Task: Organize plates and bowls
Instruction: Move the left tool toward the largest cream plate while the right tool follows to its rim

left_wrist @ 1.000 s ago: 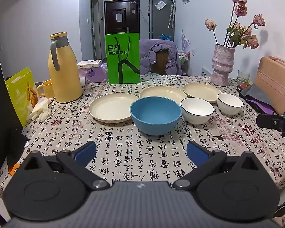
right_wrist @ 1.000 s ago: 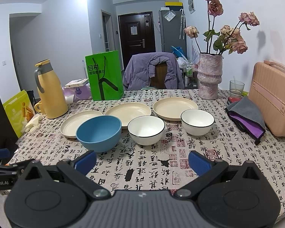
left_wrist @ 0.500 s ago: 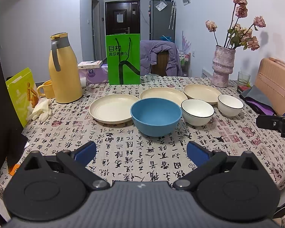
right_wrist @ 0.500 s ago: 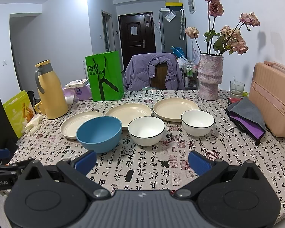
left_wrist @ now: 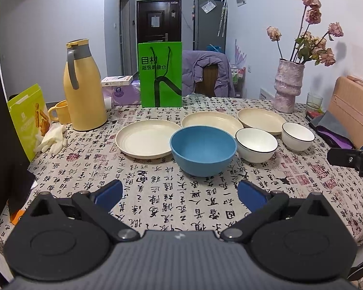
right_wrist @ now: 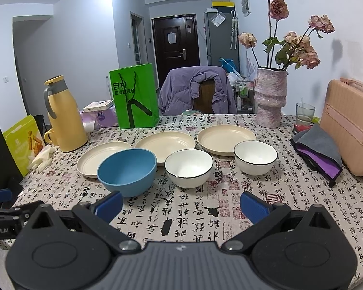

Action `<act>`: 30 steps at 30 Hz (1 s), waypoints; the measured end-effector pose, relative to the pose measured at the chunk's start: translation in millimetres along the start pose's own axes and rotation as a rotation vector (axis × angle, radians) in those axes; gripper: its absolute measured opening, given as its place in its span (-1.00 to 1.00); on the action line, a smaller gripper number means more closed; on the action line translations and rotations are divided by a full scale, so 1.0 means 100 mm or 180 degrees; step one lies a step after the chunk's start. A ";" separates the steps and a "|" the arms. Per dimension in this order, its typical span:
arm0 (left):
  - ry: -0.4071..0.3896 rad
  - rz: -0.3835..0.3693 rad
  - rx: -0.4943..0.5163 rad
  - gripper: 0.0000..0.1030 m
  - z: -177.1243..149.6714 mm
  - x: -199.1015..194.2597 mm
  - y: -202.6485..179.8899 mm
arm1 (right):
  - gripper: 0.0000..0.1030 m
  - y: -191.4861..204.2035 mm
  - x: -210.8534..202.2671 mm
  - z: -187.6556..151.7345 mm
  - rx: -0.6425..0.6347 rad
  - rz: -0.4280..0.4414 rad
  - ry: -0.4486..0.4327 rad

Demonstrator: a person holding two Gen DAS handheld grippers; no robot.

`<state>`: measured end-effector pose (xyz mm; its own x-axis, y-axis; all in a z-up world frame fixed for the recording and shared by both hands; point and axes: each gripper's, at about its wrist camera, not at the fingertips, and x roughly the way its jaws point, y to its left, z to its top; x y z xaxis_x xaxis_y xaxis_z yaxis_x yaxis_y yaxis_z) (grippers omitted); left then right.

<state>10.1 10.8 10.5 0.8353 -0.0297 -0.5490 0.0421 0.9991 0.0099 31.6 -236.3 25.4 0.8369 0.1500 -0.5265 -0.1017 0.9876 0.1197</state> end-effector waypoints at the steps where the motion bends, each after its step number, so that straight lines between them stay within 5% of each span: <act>1: -0.0003 0.0005 -0.0001 1.00 0.01 0.01 0.01 | 1.00 0.00 0.02 0.01 0.0009 0.0019 -0.0001; 30: 0.0174 0.0163 -0.0418 1.00 0.24 0.74 0.71 | 1.00 0.40 0.97 0.38 -0.0093 0.0332 0.0021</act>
<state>87.8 78.3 -9.8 0.8033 0.0196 -0.5953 -0.0749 0.9948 -0.0684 129.1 -184.4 10.8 0.8173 0.2522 -0.5181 -0.2037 0.9675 0.1496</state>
